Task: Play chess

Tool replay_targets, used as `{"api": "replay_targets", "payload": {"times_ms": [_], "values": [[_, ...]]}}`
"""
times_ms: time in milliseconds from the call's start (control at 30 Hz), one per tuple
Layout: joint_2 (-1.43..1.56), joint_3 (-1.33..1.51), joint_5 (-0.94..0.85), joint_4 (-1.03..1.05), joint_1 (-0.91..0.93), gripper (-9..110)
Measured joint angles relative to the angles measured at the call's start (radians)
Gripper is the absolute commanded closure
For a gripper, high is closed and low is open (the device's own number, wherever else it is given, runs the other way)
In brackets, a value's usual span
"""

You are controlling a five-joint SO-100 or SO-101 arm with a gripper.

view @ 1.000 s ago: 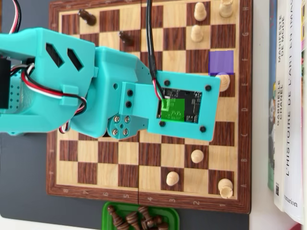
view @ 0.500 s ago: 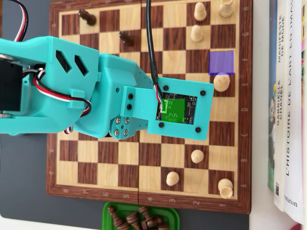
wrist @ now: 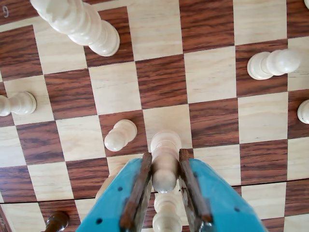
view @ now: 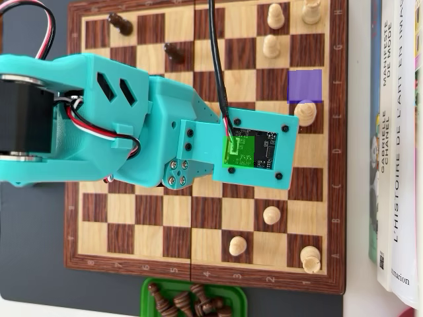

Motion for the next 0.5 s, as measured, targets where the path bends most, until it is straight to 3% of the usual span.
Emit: {"api": "replay_targets", "payload": {"times_ms": [500], "values": [[-0.097,-0.035,-0.011,-0.026,-0.017,96]]}}
